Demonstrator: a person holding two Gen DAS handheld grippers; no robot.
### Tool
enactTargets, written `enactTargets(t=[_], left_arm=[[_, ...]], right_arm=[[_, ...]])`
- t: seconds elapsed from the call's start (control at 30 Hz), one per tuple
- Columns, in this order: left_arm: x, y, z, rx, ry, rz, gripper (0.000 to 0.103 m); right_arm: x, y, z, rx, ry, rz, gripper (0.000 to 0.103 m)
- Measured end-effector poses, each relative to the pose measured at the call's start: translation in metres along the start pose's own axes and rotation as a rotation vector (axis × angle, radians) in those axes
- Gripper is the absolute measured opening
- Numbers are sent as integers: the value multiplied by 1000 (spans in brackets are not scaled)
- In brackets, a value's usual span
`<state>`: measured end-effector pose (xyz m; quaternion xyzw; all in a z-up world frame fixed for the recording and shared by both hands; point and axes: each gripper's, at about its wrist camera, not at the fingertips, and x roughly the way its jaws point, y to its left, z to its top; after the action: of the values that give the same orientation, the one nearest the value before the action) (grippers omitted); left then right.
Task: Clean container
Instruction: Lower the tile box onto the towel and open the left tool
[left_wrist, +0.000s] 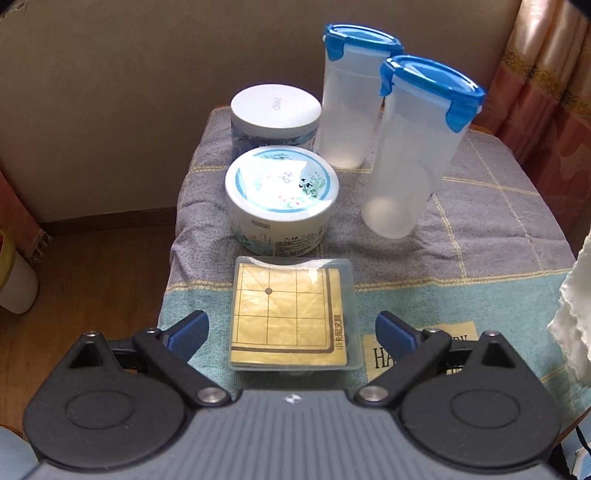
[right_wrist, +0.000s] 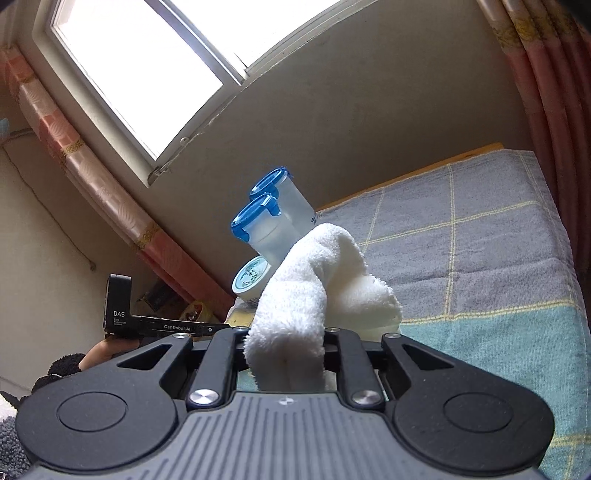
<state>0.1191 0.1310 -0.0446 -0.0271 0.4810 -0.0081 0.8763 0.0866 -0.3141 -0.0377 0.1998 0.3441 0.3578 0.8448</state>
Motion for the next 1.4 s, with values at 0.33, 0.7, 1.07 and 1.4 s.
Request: enactTargets(t=[0.33, 0.7, 1.07, 1.4], left_arm=[[-27, 12, -35, -46, -101, -3, 98], [-53, 72, -46, -252, -174, 57, 98], [-47, 81, -51, -275, -144, 47, 98], [-38, 55, -39, -224, -129, 6, 98]], right_arm=[[44, 52, 16, -99, 87, 91, 20], [127, 96, 18, -132, 251, 249, 20], [181, 45, 0, 51, 381, 221, 20], [159, -15, 5, 99, 355, 53, 20]])
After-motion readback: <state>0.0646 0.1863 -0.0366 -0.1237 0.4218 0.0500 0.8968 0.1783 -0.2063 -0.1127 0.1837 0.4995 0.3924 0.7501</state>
